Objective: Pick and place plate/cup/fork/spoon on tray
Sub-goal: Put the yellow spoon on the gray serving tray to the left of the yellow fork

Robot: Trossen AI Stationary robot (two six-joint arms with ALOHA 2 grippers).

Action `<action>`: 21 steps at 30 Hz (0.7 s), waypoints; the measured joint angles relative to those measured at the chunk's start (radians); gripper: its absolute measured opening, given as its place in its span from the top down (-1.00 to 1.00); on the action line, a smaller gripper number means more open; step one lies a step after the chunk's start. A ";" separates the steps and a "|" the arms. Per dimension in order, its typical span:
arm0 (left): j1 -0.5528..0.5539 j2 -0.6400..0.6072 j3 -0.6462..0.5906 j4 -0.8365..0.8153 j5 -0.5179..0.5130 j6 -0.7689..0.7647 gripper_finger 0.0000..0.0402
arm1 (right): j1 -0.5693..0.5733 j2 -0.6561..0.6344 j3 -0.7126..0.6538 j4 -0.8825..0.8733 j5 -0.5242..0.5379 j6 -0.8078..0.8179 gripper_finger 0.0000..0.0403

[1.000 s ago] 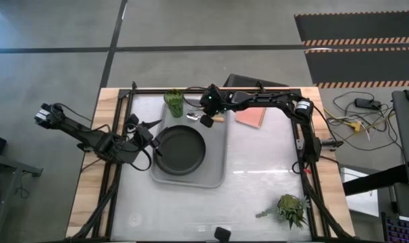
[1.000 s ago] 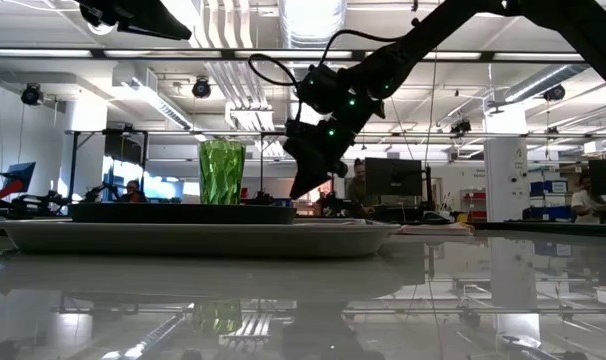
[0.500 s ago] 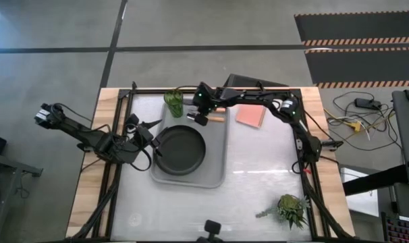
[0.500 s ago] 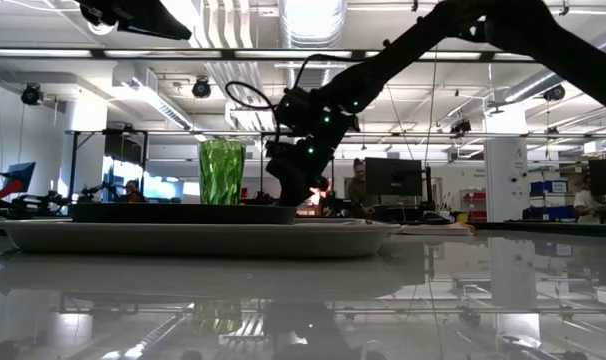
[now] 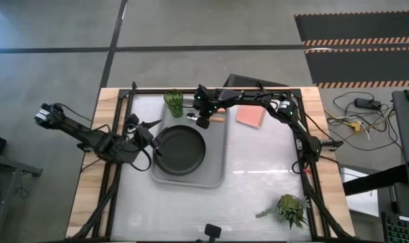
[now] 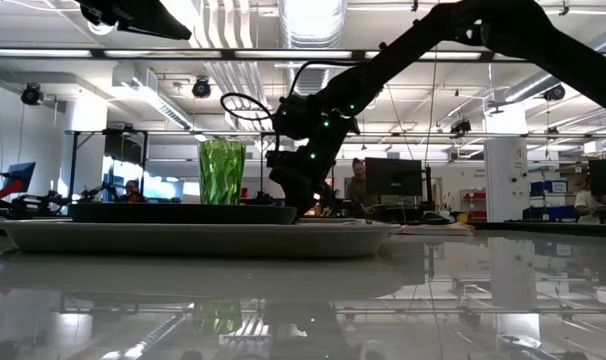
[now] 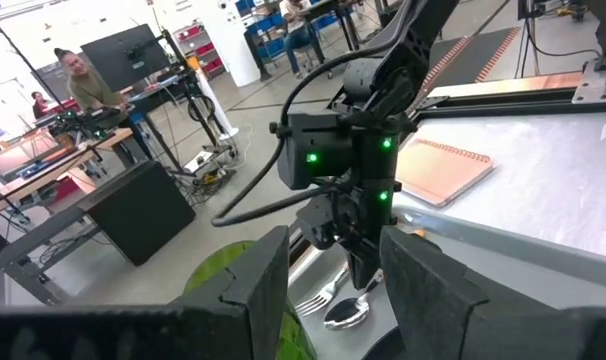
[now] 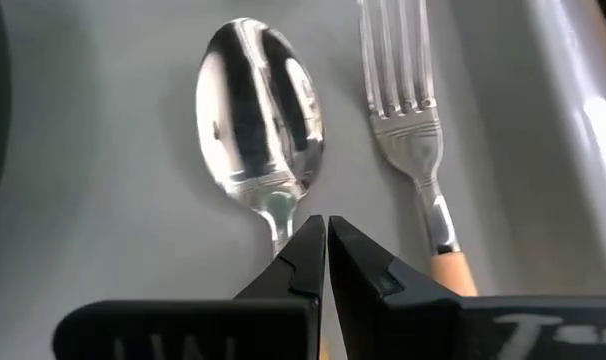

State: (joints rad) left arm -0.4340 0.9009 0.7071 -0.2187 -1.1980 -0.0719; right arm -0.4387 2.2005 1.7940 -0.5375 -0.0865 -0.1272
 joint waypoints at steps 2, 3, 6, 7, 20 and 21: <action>0.000 0.000 0.000 0.000 0.000 0.000 0.29 | 0.005 0.000 -0.002 -0.004 0.000 0.000 0.96; 0.000 0.000 0.000 0.000 0.000 0.000 0.29 | 0.007 0.000 -0.002 -0.008 0.000 0.000 0.96; 0.000 0.000 0.000 0.000 0.000 0.000 0.29 | 0.014 0.000 -0.002 -0.015 0.000 0.000 0.96; 0.000 0.000 0.000 0.000 0.000 0.000 0.29 | 0.017 0.000 -0.002 -0.015 0.000 0.000 0.96; 0.000 0.000 0.000 0.000 0.000 0.000 0.29 | 0.026 -0.015 -0.003 -0.018 0.058 -0.048 0.96; 0.000 0.000 0.000 0.000 0.000 0.000 0.29 | 0.026 -0.026 -0.001 -0.031 0.061 -0.049 0.96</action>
State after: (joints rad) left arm -0.4340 0.9009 0.7071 -0.2184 -1.1981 -0.0715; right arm -0.4126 2.1748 1.7932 -0.5688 -0.0257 -0.1761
